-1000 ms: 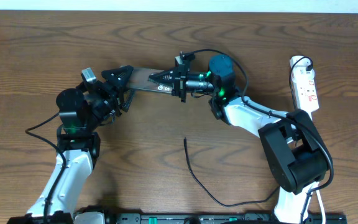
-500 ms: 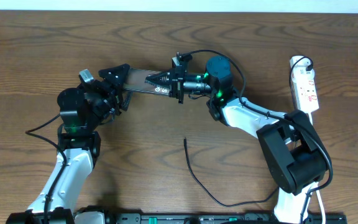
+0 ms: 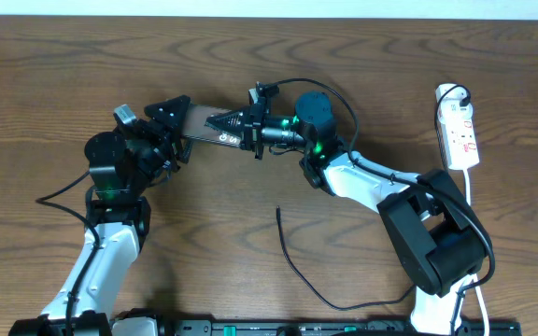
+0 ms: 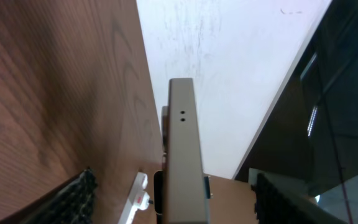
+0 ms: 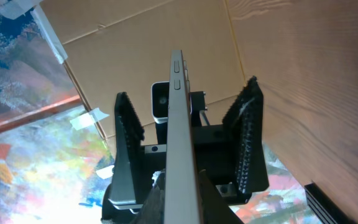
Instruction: Plug charger to phone and switch on socket
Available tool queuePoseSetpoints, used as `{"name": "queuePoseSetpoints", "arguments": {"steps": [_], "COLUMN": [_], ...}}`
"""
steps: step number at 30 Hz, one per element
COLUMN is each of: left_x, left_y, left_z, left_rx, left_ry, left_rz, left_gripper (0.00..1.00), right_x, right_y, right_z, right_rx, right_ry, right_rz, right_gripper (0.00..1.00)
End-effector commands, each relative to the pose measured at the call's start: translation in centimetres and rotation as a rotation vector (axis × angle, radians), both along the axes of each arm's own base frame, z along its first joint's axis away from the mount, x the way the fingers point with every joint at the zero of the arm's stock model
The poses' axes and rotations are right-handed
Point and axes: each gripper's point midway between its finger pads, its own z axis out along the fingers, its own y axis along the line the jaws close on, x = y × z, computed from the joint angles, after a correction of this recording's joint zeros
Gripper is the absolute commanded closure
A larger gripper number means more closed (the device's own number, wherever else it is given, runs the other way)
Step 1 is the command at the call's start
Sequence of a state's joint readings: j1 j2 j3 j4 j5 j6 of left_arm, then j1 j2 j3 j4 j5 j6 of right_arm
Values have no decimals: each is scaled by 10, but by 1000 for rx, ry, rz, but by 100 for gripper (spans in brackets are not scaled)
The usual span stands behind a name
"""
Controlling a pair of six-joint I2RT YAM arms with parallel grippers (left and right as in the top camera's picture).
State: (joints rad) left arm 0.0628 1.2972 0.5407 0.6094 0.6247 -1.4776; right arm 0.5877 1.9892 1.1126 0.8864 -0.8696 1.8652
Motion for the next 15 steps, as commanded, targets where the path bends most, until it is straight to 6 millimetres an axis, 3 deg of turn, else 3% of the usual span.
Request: {"name": "queuePoseSetpoints", "arguments": {"steps": [1,7,15], "left_x": [1,1,1], "left_y": [0,0,0], "left_z": [-1,-1,-1], "left_rx": [-2,-1,-1], "left_ry": [1,1,1], "left_rz": [1,1,1], "left_gripper": [32,55,70], "right_x": [-5,-5,-9], "right_y": [6,6,9], "right_z": [10,8,8], "right_rx": [11,6,6], "right_ry": [-64,-65,-65], "right_rz": [14,14,21], "right_gripper": [99,99,99]}}
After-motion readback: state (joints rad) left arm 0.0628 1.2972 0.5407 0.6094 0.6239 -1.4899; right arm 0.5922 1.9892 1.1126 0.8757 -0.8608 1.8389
